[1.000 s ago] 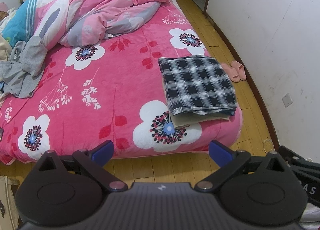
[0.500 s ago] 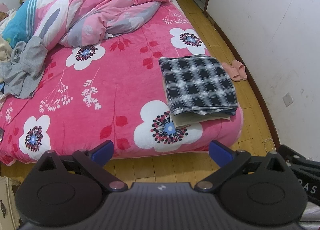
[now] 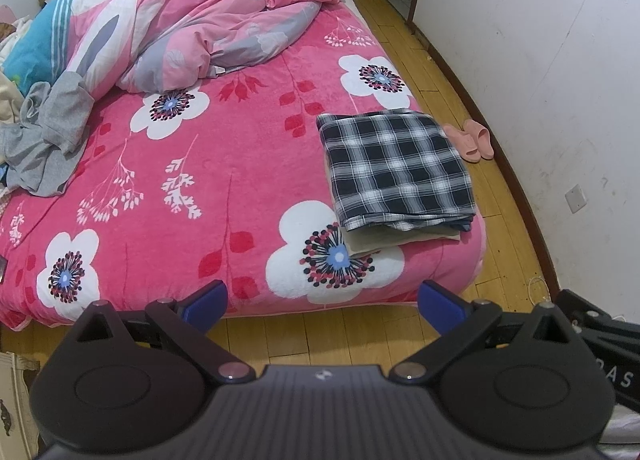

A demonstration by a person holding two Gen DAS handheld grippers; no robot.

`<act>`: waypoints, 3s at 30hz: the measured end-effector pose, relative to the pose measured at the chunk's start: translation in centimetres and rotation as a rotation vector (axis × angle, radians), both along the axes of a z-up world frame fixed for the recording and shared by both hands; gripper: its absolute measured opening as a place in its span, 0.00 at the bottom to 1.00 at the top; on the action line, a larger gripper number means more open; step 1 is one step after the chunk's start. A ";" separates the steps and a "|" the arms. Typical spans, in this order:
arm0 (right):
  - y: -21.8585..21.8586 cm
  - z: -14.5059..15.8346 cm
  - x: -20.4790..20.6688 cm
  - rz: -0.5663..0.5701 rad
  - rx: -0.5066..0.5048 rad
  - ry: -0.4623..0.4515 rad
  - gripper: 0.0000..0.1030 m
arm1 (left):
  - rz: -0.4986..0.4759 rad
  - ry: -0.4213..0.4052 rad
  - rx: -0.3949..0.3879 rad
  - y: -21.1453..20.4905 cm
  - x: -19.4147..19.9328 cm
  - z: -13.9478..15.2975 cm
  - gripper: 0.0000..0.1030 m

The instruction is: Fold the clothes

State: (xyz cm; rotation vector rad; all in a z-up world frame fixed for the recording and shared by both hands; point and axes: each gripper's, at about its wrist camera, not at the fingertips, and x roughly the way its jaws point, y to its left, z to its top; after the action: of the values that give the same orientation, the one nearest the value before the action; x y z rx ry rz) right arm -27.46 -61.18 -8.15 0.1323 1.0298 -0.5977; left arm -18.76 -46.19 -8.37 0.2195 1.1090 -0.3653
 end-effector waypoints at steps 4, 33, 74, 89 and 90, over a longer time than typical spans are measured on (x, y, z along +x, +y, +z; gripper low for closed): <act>0.0 -0.1 0.1 0.001 0.001 0.001 0.99 | 0.000 0.000 0.001 -0.1 0.1 0.0 0.99; -0.4 -0.3 0.7 0.004 0.014 0.009 0.99 | 0.011 0.010 0.012 -0.5 0.7 -0.4 0.99; -0.4 -0.2 0.9 0.005 0.015 0.009 0.98 | 0.009 0.012 0.011 -0.3 0.6 -0.4 0.99; -0.3 -0.2 0.7 0.003 0.017 0.008 0.98 | 0.008 0.011 0.009 -0.1 0.5 -0.4 0.99; -0.3 -0.1 0.7 0.003 0.018 0.007 0.98 | 0.009 0.010 0.009 -0.1 0.4 -0.5 0.99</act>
State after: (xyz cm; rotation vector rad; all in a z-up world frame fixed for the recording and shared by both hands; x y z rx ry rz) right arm -26.80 -61.51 -8.30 0.1447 1.0427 -0.5870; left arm -18.32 -46.33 -8.82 0.2207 1.1218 -0.3539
